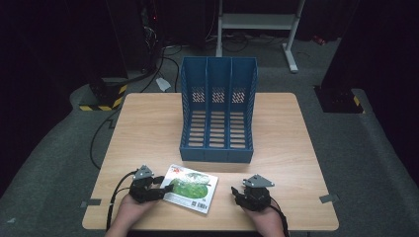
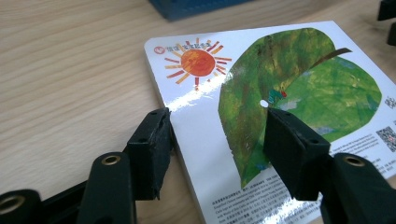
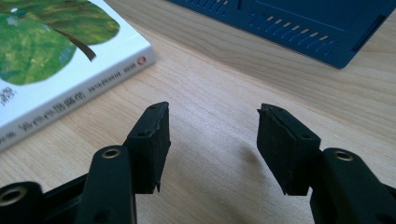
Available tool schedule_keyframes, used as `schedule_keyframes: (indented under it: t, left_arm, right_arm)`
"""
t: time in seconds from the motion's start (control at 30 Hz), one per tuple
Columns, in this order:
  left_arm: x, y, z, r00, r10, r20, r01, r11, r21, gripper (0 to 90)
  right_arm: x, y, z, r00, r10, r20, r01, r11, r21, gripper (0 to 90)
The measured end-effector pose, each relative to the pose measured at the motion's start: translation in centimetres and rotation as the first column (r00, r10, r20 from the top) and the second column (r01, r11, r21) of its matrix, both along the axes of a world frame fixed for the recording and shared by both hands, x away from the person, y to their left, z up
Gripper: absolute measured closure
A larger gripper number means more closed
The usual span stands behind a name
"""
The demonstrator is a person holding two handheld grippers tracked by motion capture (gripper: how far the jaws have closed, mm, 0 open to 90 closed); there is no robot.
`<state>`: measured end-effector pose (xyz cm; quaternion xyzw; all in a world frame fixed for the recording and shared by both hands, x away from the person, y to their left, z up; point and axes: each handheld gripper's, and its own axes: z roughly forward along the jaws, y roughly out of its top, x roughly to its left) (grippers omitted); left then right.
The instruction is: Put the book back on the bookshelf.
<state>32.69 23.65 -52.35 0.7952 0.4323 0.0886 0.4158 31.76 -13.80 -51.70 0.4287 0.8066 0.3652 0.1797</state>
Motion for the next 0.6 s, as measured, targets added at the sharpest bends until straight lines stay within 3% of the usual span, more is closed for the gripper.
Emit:
schedule_keyframes:
  t: [0.2,0.33,0.6]
  left_arm:
    - [-0.4,-2.4,0.1,0.9981,-0.062,0.002,0.062,0.9981,0.005,40.4]
    - [-0.5,-3.1,0.0,0.9973,-0.074,0.001,0.074,0.9973,0.001,40.4]
    - [-0.6,-3.5,0.1,0.9971,-0.077,0.000,0.077,0.9970,0.007,41.1]
  right_arm:
    - [-0.1,0.1,-0.3,0.9999,0.010,-0.013,-0.010,1.000,-0.023,47.2]
    - [-0.2,0.5,-0.4,0.9998,0.018,-0.006,-0.018,0.998,-0.055,48.5]
    - [0.0,0.7,-0.5,1.0000,0.000,-0.007,0.000,0.999,-0.047,52.7]
